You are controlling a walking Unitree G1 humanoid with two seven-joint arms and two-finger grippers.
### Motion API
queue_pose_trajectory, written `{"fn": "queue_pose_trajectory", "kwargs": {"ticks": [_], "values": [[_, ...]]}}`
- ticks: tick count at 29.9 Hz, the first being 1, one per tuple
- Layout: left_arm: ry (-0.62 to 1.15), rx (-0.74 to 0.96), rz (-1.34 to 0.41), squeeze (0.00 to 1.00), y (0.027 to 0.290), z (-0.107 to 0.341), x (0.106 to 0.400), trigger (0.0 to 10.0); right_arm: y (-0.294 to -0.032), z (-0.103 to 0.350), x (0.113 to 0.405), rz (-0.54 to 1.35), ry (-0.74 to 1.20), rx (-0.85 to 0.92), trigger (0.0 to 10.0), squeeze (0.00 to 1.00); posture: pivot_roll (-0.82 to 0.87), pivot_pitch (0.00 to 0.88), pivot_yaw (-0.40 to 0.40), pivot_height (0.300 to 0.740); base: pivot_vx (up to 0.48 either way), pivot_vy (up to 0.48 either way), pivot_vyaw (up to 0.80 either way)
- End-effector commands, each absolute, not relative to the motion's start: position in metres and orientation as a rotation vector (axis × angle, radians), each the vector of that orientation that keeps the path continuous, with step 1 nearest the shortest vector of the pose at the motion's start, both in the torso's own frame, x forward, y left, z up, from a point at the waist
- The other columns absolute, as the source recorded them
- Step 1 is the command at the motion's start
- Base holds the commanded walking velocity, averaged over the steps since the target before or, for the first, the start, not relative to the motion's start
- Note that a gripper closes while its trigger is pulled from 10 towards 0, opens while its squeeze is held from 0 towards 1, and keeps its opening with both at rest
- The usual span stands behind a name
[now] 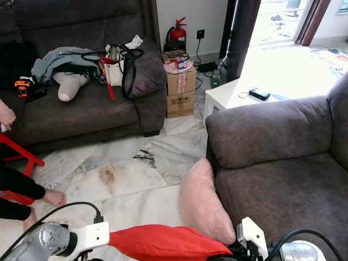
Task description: Move the pillow to the sofa from floor
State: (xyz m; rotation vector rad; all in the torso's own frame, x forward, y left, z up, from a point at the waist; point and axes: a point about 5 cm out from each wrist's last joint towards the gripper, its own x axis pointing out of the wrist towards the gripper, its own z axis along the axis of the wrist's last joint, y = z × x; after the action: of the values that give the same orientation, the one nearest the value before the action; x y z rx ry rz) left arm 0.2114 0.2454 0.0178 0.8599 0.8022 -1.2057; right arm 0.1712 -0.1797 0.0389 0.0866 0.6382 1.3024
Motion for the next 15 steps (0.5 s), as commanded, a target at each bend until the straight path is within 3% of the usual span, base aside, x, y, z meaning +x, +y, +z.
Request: {"fn": "queue_pose_trajectory", "kwargs": {"ticks": [1,15], "values": [[0.805,0.921,-1.21,0.0,0.252,0.019,0.211,10.0,-0.166,0.064,0.179,1.388,0.477,0.124,10.0,0.0,0.06,0.06,0.053,0.74,0.0,0.0,0.0],[0.721,1.085,-1.215,0.0,0.263,0.029,0.22,10.0,-0.167,0.074,0.177,1.411,0.438,0.154,10.0,0.0,0.06,0.062,0.049,0.74,0.0,0.0,0.0]]}}
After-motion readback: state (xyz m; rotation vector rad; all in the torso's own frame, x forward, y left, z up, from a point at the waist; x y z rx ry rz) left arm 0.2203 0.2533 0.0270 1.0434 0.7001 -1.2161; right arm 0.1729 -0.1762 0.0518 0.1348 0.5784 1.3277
